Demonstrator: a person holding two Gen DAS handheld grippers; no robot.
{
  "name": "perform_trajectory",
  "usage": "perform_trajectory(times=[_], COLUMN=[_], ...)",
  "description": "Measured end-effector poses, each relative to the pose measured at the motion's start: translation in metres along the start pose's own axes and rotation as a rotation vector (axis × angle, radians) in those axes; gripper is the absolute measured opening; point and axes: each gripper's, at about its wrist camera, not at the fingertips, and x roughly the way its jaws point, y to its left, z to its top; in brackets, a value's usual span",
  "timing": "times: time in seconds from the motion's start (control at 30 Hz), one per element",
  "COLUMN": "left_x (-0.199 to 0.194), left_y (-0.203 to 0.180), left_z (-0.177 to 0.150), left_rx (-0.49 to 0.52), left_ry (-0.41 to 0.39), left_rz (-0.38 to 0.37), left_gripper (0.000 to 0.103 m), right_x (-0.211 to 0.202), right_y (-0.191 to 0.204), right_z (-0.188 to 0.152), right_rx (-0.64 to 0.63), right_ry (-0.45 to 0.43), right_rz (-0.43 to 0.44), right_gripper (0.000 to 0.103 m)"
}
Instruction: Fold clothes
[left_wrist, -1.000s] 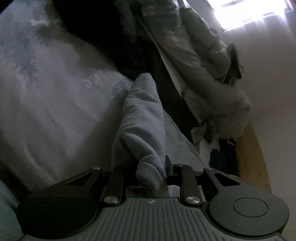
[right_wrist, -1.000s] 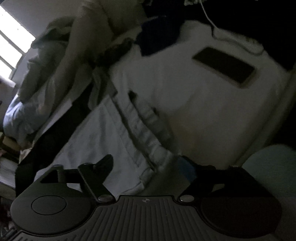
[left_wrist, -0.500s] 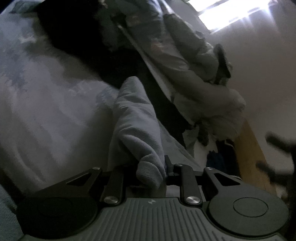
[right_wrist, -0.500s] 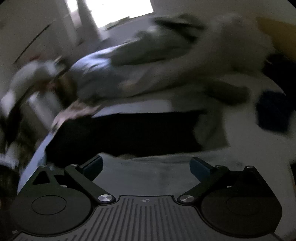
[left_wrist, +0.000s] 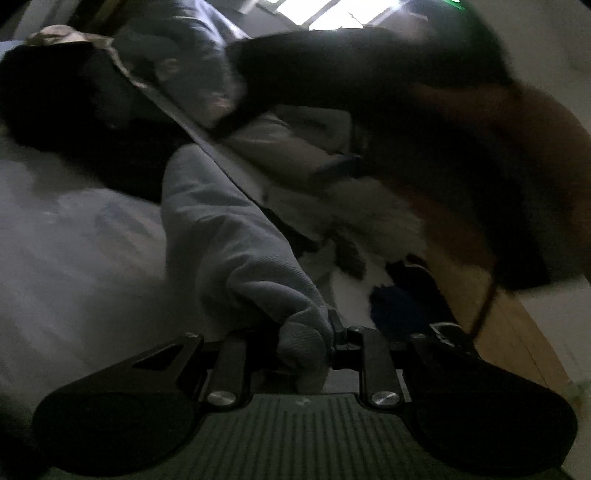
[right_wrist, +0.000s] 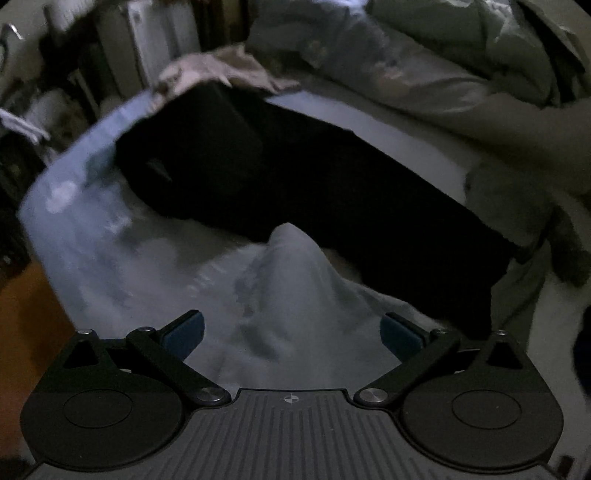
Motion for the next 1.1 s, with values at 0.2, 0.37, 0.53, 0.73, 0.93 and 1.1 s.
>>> perform_trajectory(times=[0.2, 0.37, 0.53, 0.73, 0.93, 1.1], left_x=[0.006, 0.006, 0.003, -0.001, 0.0, 0.015], left_y=[-0.015, -0.024, -0.031, -0.032, -0.051, -0.07], left_z=[-0.011, -0.015, -0.019, -0.018, -0.027, -0.038], left_rx=[0.066, 0.132, 0.17, 0.185, 0.214, 0.211], left_ry=[0.017, 0.032, 0.039, 0.049, 0.078, 0.106], left_rz=[-0.034, -0.043, -0.039, -0.034, -0.065, -0.087], left_gripper=[0.024, 0.024, 0.024, 0.024, 0.024, 0.024], right_x=[0.025, 0.03, 0.043, 0.036, -0.005, -0.03], right_y=[0.013, 0.018, 0.031, 0.012, -0.052, -0.112], right_z=[0.007, 0.007, 0.001, -0.006, -0.029, -0.055], right_rx=[-0.072, -0.074, -0.158, -0.149, -0.028, 0.077], right_ry=[0.062, 0.069, 0.11, 0.103, 0.029, -0.011], right_rz=[-0.071, -0.097, -0.178, -0.191, -0.101, -0.025], right_gripper=[0.102, 0.102, 0.099, 0.037, 0.026, 0.026])
